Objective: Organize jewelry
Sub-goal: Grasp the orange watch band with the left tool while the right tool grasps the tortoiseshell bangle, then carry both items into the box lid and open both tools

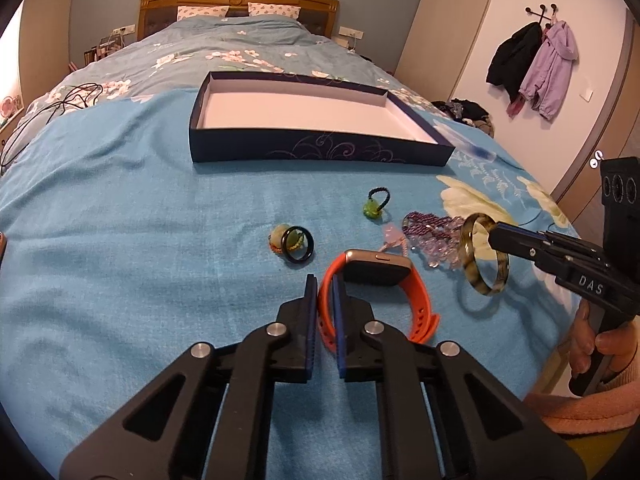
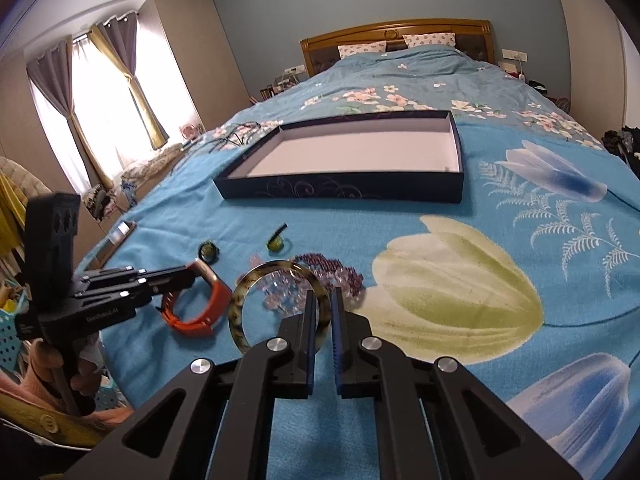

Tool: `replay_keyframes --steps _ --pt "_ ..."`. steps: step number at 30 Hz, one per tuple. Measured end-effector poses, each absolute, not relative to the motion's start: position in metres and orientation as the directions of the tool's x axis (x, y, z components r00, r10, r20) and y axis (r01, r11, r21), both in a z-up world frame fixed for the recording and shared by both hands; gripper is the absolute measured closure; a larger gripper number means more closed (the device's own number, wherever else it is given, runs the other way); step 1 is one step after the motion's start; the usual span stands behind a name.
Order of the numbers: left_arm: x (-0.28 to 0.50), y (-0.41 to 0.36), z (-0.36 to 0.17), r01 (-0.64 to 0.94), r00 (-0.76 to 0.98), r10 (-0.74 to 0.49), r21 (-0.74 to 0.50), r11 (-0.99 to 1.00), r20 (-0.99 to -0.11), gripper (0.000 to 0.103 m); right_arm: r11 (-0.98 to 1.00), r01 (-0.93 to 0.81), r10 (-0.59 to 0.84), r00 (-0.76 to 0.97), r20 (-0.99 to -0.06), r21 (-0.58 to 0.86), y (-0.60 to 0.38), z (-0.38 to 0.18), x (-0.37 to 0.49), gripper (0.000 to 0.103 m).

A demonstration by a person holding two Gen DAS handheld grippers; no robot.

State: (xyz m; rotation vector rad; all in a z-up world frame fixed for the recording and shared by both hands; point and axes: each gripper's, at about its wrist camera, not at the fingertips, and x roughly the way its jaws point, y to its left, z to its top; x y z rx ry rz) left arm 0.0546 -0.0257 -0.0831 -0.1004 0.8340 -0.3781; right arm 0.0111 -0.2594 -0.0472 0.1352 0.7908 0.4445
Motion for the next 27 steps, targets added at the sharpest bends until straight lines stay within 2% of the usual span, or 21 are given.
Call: replay_keyframes --steps 4,10,13,18,27 --pt "0.058 -0.018 -0.069 0.296 0.621 -0.397 -0.268 0.917 -0.676 0.095 0.888 -0.339 0.46 0.626 -0.629 0.312 -0.266 -0.035 0.018 0.097" --pt "0.086 -0.005 -0.037 0.293 0.659 -0.419 -0.301 0.908 -0.625 0.095 0.9 -0.333 0.436 0.669 -0.602 0.282 -0.27 -0.014 0.055 0.097" --pt "0.109 -0.004 -0.024 0.281 0.683 -0.391 -0.273 0.92 -0.617 0.095 0.907 -0.333 0.419 0.681 -0.6 0.256 -0.269 -0.008 0.083 0.097" --pt "0.162 -0.006 -0.013 0.245 0.688 -0.362 -0.269 0.932 -0.628 0.095 0.926 -0.317 0.374 0.691 -0.619 0.206 -0.264 -0.005 0.133 0.097" --pt "0.271 -0.015 -0.019 0.175 0.656 -0.316 -0.269 0.947 -0.685 0.095 0.939 -0.278 0.339 0.649 -0.681 0.203 -0.257 -0.019 0.224 0.097"
